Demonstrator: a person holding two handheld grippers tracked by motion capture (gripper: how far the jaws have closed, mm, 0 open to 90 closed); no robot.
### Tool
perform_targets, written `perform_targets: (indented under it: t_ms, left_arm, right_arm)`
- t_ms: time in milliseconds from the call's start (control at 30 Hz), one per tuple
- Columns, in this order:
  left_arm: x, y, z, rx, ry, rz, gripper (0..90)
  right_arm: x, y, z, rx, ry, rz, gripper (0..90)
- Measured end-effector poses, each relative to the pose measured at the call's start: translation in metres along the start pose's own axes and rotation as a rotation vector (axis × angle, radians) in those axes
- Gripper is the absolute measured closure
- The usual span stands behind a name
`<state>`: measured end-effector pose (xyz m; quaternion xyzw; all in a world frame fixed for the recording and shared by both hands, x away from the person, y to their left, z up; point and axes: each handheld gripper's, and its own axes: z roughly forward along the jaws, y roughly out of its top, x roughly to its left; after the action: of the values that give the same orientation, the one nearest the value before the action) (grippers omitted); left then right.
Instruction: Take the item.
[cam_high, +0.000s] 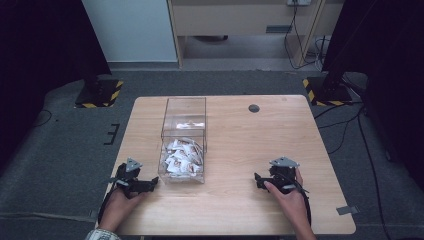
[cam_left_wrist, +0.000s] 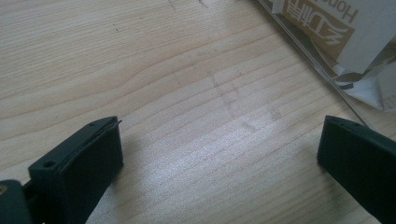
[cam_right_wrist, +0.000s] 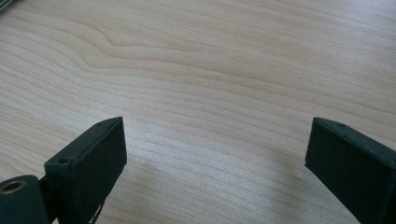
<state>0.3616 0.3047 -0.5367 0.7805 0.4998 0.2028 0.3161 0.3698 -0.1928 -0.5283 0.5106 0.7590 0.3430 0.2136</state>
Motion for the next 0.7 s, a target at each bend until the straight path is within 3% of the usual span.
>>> perform_targets:
  t_ms: [333,700]
  left_arm:
    - [0.000,0.000,0.000,0.000,0.000,0.000,0.0]
    - [0.000,0.000,0.000,0.000,0.002,-0.001,0.0]
  right_arm:
    - [0.004,0.003,-0.006,-0.034,0.027,-0.001,6.2]
    - [0.011,0.010,-0.009,-0.039,0.026,-0.056,8.8]
